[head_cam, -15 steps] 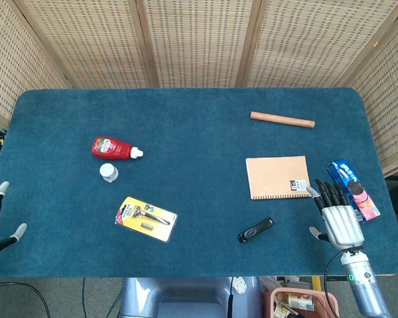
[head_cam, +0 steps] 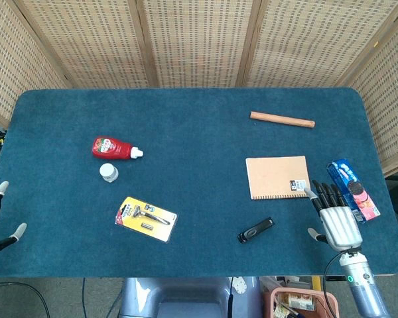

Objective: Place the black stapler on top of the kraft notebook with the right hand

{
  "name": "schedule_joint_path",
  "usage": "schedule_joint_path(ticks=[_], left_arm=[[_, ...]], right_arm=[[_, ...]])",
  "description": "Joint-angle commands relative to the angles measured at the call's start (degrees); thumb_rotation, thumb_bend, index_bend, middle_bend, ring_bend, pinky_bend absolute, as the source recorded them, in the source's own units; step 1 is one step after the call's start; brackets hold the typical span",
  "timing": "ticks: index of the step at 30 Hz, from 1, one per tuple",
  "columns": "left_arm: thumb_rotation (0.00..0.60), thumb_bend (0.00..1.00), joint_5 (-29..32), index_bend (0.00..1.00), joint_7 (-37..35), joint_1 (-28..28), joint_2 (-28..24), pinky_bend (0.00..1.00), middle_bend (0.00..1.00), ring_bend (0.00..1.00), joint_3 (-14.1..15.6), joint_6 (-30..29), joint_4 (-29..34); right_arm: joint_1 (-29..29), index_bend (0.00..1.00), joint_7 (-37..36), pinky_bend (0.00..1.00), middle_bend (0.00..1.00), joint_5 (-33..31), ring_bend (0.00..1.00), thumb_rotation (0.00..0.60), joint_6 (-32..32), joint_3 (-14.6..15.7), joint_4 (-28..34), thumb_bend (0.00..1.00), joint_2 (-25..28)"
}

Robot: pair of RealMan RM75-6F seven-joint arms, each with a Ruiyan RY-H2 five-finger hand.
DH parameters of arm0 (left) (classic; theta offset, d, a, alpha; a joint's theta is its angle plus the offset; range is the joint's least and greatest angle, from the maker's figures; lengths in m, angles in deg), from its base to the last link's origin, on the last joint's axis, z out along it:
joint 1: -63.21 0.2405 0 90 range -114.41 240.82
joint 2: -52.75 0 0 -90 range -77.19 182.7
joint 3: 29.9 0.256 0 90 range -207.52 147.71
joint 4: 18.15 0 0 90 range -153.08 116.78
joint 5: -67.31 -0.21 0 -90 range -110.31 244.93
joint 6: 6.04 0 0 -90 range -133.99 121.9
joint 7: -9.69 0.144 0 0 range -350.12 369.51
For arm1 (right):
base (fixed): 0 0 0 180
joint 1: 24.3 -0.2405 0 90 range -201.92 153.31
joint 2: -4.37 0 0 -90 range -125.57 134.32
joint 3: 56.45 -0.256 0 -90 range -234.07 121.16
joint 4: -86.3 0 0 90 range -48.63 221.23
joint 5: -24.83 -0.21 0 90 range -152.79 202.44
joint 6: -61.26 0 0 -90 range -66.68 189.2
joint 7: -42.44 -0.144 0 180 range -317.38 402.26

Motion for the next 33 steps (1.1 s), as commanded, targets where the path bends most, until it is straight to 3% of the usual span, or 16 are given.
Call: schedule_joint_path(ticks=[1, 19, 33], left_arm=[[0.600, 0.21, 0.0, 0.03, 0.0, 0.0, 0.0, 0.00, 0.00, 0.00, 0.0, 0.0, 0.0], [0.600, 0.21, -0.2, 0.03, -0.4, 0.4, -0.4, 0.00, 0.00, 0.00, 0.0, -0.8, 0.6], [0.600, 0.21, -0.3, 0.03, -1.8, 0.5, -0.7, 0.00, 0.00, 0.00, 0.1, -0.7, 0.6]], right_arm=[[0.1, 0.00, 0.0, 0.03, 0.00, 0.0, 0.00, 0.600, 0.2, 0.0, 0.1, 0.06, 0.1], [-0.4, 0.00, 0.7, 0.03, 0.00, 2.7, 0.00, 0.600, -1.2, 2.0, 3.5, 0.06, 0.5], [-3.9, 0.07, 6.1, 0.08, 0.00, 1.7, 0.00, 0.600, -8.2, 2.5, 5.1, 0.07, -7.0]])
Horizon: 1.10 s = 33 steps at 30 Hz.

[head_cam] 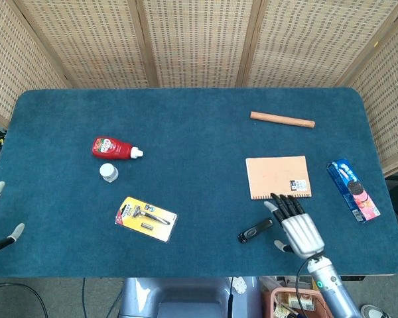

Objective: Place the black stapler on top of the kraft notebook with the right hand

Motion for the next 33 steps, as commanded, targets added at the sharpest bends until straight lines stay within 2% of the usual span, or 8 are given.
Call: schedule_joint_path(ticks=[1, 14, 19, 29, 33], left_arm=[[0.600, 0.21, -0.1, 0.03, -0.2, 0.0, 0.0, 0.00, 0.00, 0.00, 0.0, 0.0, -0.1], [0.600, 0.21, 0.3, 0.03, 0.2, -0.1, 0.3, 0.00, 0.00, 0.00, -0.1, 0.4, -0.4], [0.600, 0.21, 0.4, 0.03, -0.1, -0.1, 0.3, 0.00, 0.00, 0.00, -0.1, 0.4, -0.5], [0.600, 0.21, 0.4, 0.03, -0.3, -0.1, 0.2, 0.00, 0.00, 0.00, -0.2, 0.3, -0.6], [0.600, 0.21, 0.4, 0.03, 0.0, -0.1, 0.3, 0.00, 0.00, 0.00, -0.1, 0.4, -0.6]], right_arm=[[-0.9, 0.08, 2.2, 0.08, 0.00, -1.9, 0.00, 0.600, -2.5, 0.3, -0.2, 0.07, -1.9], [-2.9, 0.15, 4.5, 0.13, 0.00, -4.9, 0.00, 0.600, -7.0, 0.2, -3.9, 0.07, -7.8], [-4.1, 0.21, 5.0, 0.17, 0.00, -6.3, 0.00, 0.600, -8.6, -0.5, -5.8, 0.07, -9.5], [-6.2, 0.28, 7.1, 0.23, 0.03, -8.1, 0.00, 0.600, -10.3, -1.7, -7.3, 0.07, -10.3], [-6.8, 0.33, 7.4, 0.26, 0.08, -8.9, 0.00, 0.600, -10.7, -1.9, -7.8, 0.07, -10.4]])
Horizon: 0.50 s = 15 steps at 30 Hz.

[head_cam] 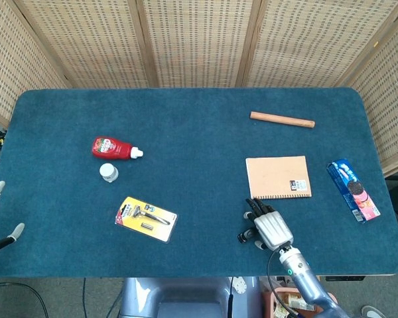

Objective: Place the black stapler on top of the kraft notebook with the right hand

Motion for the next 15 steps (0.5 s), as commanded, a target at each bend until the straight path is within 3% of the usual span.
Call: schedule_joint_path(ticks=[1, 4, 7, 15], left_arm=[[0.600, 0.21, 0.0, 0.03, 0.1, 0.0, 0.1, 0.00, 0.00, 0.00, 0.0, 0.0, 0.0], [0.600, 0.21, 0.1, 0.03, 0.1, 0.0, 0.1, 0.00, 0.00, 0.00, 0.0, 0.1, -0.1], [0.600, 0.21, 0.2, 0.03, 0.2, -0.1, 0.2, 0.00, 0.00, 0.00, 0.0, 0.3, -0.2], [0.600, 0.21, 0.0, 0.03, 0.1, -0.1, 0.4, 0.00, 0.00, 0.00, 0.0, 0.0, -0.2]], right_arm=[[-0.2, 0.35, -0.1, 0.27, 0.09, -0.6, 0.01, 0.600, -0.2, -0.2, -0.4, 0.07, 0.0], [-0.2, 0.40, -1.1, 0.34, 0.17, -0.7, 0.08, 0.600, -0.2, -0.1, -0.6, 0.07, -0.1], [-0.3, 0.48, -1.7, 0.41, 0.28, -0.2, 0.22, 0.600, 0.1, 0.2, -0.8, 0.07, -0.2], [-0.3, 0.62, -3.9, 0.53, 0.43, 2.6, 0.36, 0.600, 2.7, 0.8, -2.7, 0.07, -1.9]])
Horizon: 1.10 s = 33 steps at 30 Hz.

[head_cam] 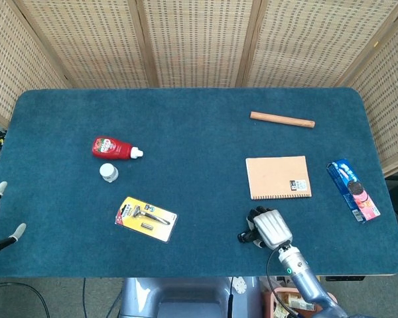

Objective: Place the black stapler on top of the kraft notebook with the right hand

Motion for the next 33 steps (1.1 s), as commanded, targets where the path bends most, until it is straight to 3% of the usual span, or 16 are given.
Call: schedule_joint_path(ticks=[1, 17, 33], left_arm=[[0.600, 0.21, 0.0, 0.03, -0.2, 0.0, 0.0, 0.00, 0.00, 0.00, -0.1, -0.1, -0.1], [0.600, 0.21, 0.3, 0.04, -0.9, -0.1, 0.3, 0.00, 0.00, 0.00, -0.2, 0.2, -0.7], [0.600, 0.21, 1.5, 0.04, -1.4, -0.5, 0.6, 0.00, 0.00, 0.00, -0.6, 1.4, -1.6]], right_arm=[[-0.1, 0.63, -0.4, 0.54, 0.44, 0.7, 0.37, 0.600, 0.6, 0.1, -0.6, 0.07, -0.5], [-3.1, 0.71, 2.5, 0.61, 0.52, -0.7, 0.44, 0.600, 0.1, -3.1, 1.7, 0.07, 0.6], [-10.0, 0.72, 15.8, 0.64, 0.54, -7.5, 0.47, 0.600, -3.0, -10.2, 5.4, 0.07, 4.5]])
